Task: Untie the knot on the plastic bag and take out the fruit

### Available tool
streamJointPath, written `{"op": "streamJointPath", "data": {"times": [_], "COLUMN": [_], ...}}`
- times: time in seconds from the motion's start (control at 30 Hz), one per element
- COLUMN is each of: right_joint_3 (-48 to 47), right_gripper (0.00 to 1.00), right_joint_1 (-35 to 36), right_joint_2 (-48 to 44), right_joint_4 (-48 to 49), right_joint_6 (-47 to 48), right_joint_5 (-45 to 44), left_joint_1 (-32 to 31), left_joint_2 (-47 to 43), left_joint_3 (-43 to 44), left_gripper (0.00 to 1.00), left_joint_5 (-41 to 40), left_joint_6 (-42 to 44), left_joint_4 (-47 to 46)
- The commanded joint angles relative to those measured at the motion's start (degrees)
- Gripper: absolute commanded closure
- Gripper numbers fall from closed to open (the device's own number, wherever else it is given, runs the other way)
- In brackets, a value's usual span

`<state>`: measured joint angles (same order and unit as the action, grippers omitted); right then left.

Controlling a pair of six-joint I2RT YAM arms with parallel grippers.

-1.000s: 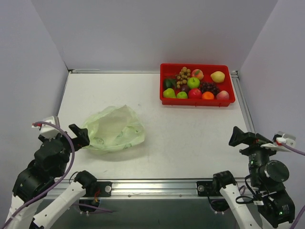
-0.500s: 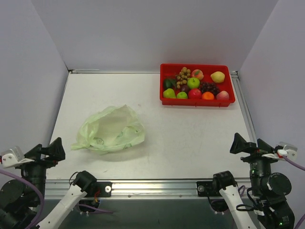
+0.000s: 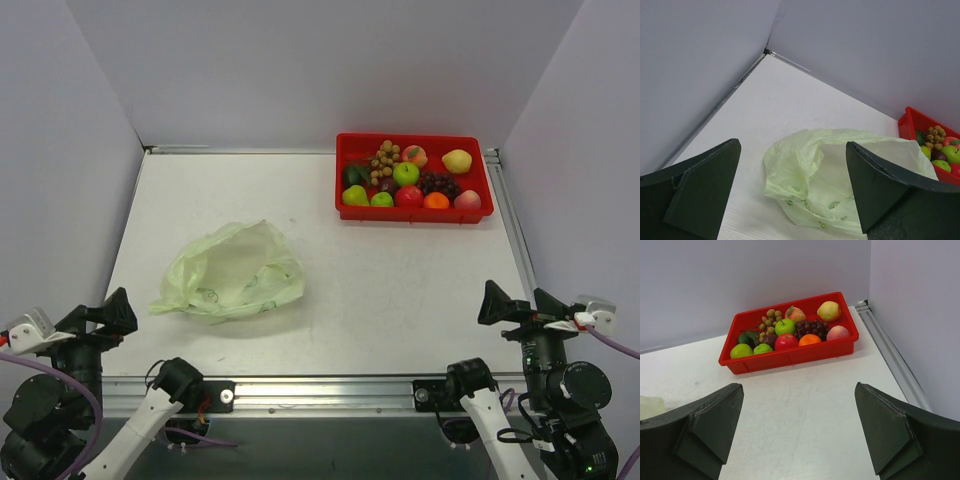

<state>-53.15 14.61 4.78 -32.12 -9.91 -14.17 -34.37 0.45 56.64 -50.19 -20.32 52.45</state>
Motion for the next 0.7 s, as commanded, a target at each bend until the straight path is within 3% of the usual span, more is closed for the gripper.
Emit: {"op": "streamJointPath", "data": {"times": [0.0,0.67], "right_joint_3": [-0.38,-0.12], "right_gripper": [0.0,0.0], "right_joint_1": [-0.02,-0.11], "right_joint_2": [1.46,2.96], "right_joint_4": [1.53,1.8], "right_joint_6": [1.38,1.03], "right_joint_5": [1.25,2.31], "left_joint_1": [-0.17,-0.52], "left_joint_2": [-2.56,-1.85], "left_joint_3": [0.05,-1.18], "left_gripper": [0.03,0.03], "left_joint_5": [-1.4,-1.75], "left_joint_6": [0.28,-0.34], "left_joint_4": [-2.52,-3.49]}}
